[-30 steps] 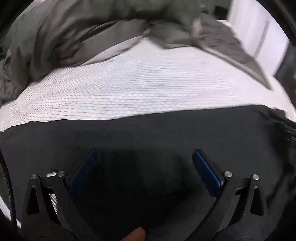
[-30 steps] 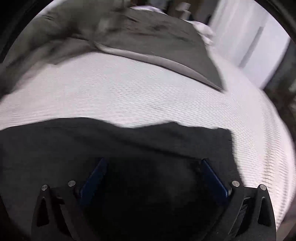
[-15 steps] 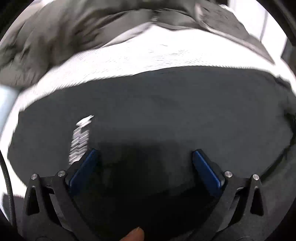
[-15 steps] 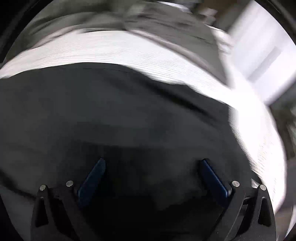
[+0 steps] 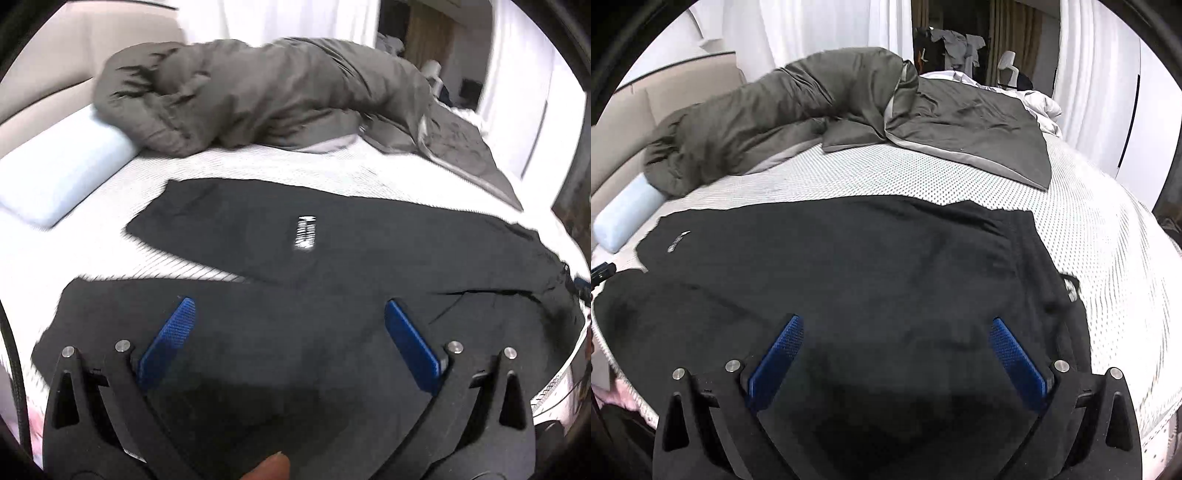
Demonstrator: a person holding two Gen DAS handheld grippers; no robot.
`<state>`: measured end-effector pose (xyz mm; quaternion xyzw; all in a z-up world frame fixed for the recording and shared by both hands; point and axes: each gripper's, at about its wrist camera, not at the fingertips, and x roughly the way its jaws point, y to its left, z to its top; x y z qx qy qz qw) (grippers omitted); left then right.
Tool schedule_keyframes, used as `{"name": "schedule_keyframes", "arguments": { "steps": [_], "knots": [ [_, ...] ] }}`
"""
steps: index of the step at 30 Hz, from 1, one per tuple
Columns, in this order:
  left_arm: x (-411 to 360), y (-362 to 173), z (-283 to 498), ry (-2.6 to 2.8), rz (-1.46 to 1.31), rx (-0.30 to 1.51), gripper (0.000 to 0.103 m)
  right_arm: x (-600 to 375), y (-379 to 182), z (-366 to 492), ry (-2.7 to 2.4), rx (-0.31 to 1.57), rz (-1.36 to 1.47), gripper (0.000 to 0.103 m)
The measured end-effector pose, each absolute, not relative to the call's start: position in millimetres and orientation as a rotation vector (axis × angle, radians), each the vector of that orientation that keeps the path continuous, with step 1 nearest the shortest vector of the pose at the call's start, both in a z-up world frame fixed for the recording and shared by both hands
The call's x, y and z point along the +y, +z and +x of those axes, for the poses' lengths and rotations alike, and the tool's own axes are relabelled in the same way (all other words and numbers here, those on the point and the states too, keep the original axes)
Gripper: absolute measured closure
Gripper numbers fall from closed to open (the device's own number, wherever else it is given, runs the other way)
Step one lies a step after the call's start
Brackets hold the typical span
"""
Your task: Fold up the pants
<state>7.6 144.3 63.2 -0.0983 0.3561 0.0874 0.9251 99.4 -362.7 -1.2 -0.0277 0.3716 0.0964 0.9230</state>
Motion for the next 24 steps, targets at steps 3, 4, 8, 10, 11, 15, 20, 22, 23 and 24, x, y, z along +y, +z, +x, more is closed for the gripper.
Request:
{"name": "schedule_keyframes", "arguments": {
  "steps": [3,4,8,10,11,15,20,22,23,24],
  "knots": [
    [173.6,54.1,-25.7,0.242,-0.249,0.714,0.001,-388.2,-12.6,75.6,0.171,0.762,0.020,0.000],
    [185.2,49.9,-36.7,0.258,-0.269,0.708,0.001,-395.2,-15.7,80.9,0.153,0.763,0.056,0.000],
    [228.4,28.7,-75.6,0.325,-0.395,0.703,0.001,-426.1,-30.0,64.4,0.130,0.751,0.118,0.000],
    [240.4,21.1,-88.2,0.334,-0.453,0.700,0.001,-435.1,-35.9,52.8,0.116,0.744,0.134,0.000],
    [249.4,15.4,-93.7,0.333,-0.491,0.694,0.001,-438.5,-38.4,47.2,0.118,0.745,0.146,0.000],
    [268.1,0.8,-110.0,0.326,-0.597,0.704,0.018,-447.6,-49.0,30.6,0.107,0.749,0.185,0.000],
    [281.1,-10.9,-121.9,0.314,-0.653,0.725,0.023,-459.7,-64.3,24.0,0.067,0.777,0.218,0.000],
    [279.9,-13.5,-123.2,0.281,-0.664,0.732,0.026,-464.1,-68.1,22.4,0.060,0.782,0.238,0.000],
    [278.2,-14.9,-124.7,0.268,-0.673,0.742,0.028,-465.6,-69.9,23.4,0.058,0.785,0.245,0.000],
    [275.8,-14.8,-126.5,0.263,-0.677,0.743,0.028,-467.2,-71.2,23.3,0.051,0.789,0.250,0.000]
  ]
}}
